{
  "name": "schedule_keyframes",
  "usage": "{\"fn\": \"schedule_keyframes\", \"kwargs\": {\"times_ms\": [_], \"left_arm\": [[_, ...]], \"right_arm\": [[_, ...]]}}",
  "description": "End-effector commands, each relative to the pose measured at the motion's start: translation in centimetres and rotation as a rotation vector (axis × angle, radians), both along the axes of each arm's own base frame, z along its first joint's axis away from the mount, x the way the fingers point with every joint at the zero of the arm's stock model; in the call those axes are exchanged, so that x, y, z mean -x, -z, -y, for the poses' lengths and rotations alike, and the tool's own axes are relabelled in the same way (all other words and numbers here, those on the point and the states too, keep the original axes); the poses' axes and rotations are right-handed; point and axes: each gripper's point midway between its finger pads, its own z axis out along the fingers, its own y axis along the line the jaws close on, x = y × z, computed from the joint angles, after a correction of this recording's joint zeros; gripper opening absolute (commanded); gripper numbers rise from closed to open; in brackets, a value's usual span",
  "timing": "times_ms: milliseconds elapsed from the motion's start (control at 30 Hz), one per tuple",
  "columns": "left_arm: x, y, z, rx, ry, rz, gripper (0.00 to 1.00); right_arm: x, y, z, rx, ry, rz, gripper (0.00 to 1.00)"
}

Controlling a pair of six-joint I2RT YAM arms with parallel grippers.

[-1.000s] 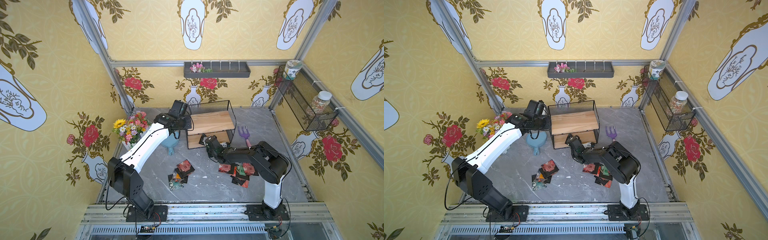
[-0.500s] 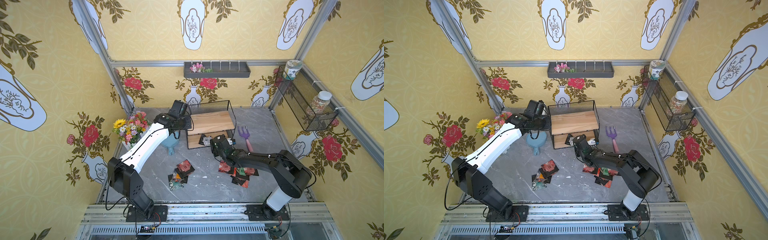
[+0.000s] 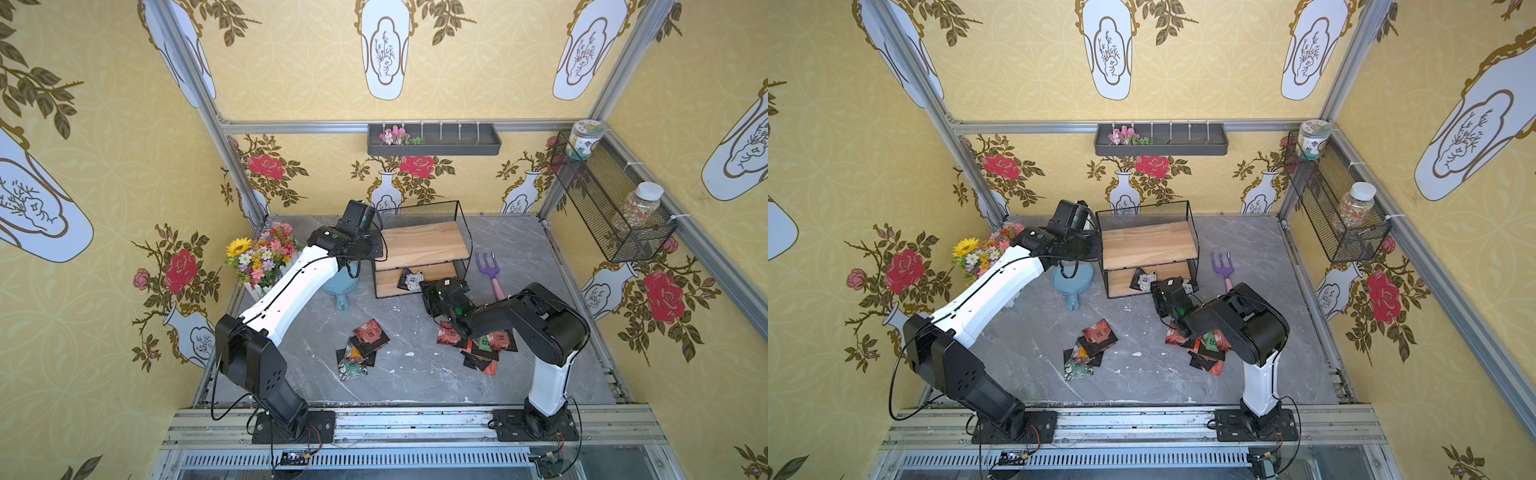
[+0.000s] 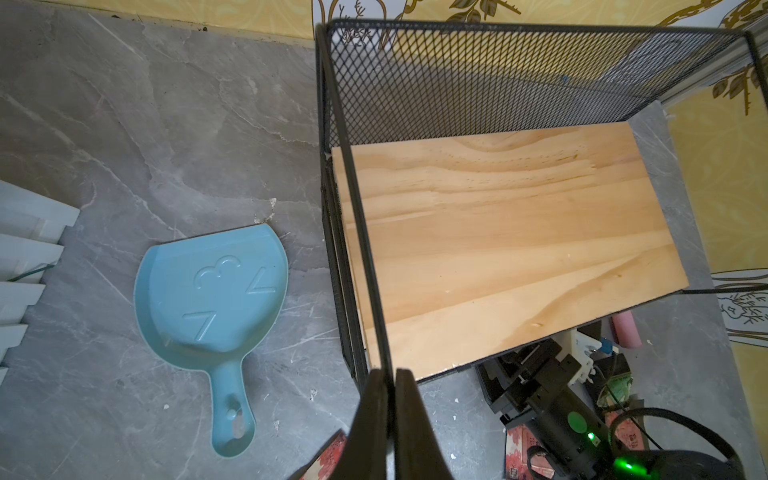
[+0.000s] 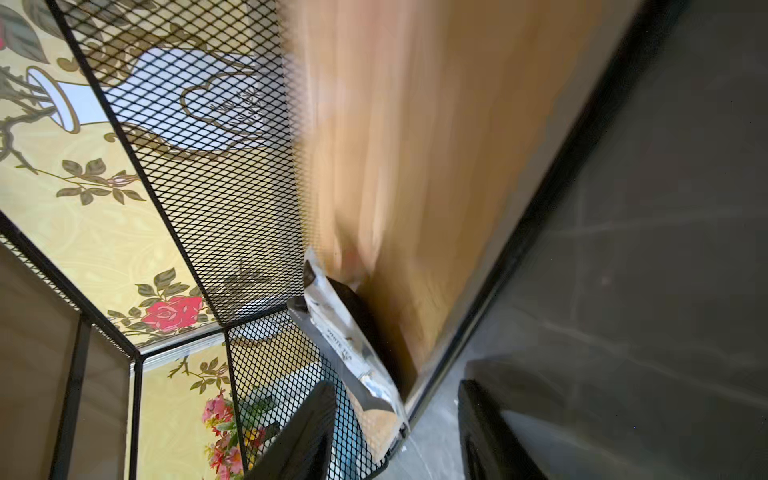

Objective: Remove the tea bags from the shelf
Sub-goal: Pick up the tea bag from the shelf.

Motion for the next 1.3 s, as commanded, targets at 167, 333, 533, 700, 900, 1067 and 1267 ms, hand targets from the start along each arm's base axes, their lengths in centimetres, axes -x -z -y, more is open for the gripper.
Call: {"fn": "schedule_keyframes", "kwargs": {"times_ms": [167,333,533,700,900,1067,1267], "left_arm": [[0.9,1.5,0.1,-0.039,0.055,-0.055,0.0],[0.9,1.5,0.1,-0.04,0.055,-0.053,0.0],[0.8,1.5,0.1,-0.041,0.054,-0.053,0.0],[0.8,1.6,0.2,-0.041,0.054,-0.054,0.0],[0.8,1.5,0.1,-0.042,0.052,-0.053,0.0],[0.7,1.6,0.1,-0.045,0.053,-0.054,0.0],[0.5,1.4,0.2,-0.044,0.054,-0.051,0.0]], "right_arm": [[-0.6,0.4,-0.2,-0.034,-0.011,0.028,0.37],[-0.5,0.6,0.2,-0.026,0.009,0.018,0.22],[-0.7,-0.1,0.2,-0.026,0.013,0.033,0.07],[-0.9,-1.4,0.0,-0.022,0.011,0.051,0.0],[-1.0,-4.0,-0.6,-0.042,-0.005,0.09,0.0],[0.0,-5.9,-0.8,-0.052,-0.025,0.102,0.0],[2.3,-7.0,-0.8,-0.05,-0.076,0.068,0.0]]}}
